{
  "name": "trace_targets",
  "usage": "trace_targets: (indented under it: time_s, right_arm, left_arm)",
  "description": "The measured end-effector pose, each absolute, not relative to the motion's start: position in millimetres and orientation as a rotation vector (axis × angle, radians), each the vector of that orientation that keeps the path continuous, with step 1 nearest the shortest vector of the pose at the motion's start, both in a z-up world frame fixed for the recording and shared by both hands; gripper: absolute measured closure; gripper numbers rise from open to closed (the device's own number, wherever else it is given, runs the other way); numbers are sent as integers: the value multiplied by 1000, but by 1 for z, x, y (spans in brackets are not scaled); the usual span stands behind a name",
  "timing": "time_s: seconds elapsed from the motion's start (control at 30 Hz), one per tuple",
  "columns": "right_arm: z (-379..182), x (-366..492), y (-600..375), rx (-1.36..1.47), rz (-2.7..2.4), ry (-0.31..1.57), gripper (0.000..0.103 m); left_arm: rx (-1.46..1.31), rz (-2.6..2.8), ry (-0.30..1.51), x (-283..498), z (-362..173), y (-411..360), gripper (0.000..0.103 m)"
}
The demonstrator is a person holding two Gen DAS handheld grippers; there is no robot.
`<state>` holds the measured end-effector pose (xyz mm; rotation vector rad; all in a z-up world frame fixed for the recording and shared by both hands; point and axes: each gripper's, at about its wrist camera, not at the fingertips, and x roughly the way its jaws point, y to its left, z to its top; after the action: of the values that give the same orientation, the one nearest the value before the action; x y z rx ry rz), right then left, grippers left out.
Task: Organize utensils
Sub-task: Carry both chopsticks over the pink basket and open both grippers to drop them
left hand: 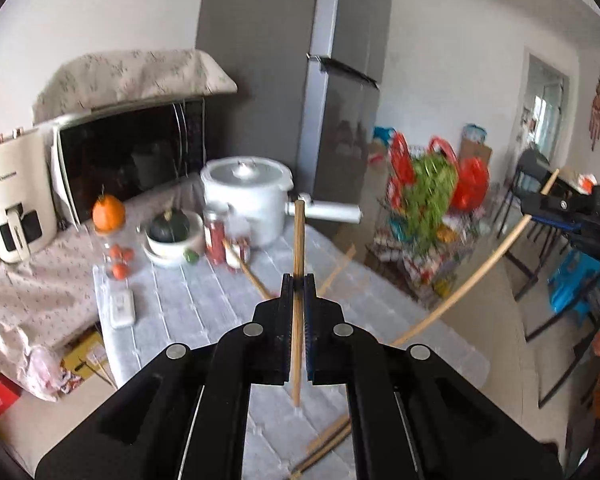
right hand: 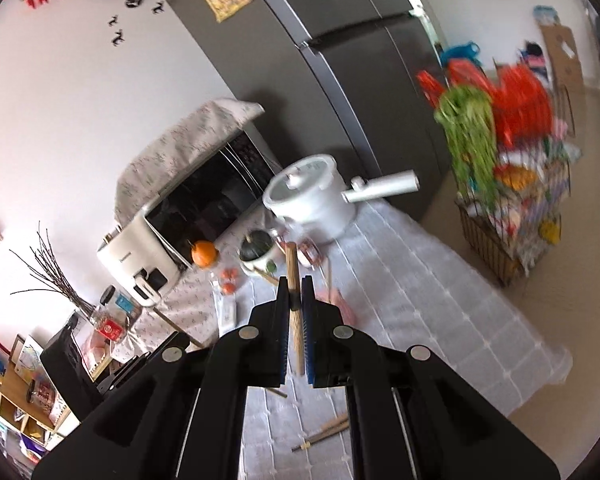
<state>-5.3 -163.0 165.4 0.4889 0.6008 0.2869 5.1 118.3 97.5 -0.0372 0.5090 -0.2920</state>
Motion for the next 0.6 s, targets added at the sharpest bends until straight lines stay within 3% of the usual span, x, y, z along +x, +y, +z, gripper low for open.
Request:
trace_targets:
  time_s: [0.33,0.57,0.6]
  right_arm:
    - [190,69,-131,408,269,576,97]
    - [167,123,-118,395,242,628,97]
    - [164,127,-116,393,238,636,97]
  left_arm:
    - [-117,-264,473,95,114,106,99]
    - [-182,-243,619,152,59,103,97]
    - [-204,-232,630,152,53,108,92]
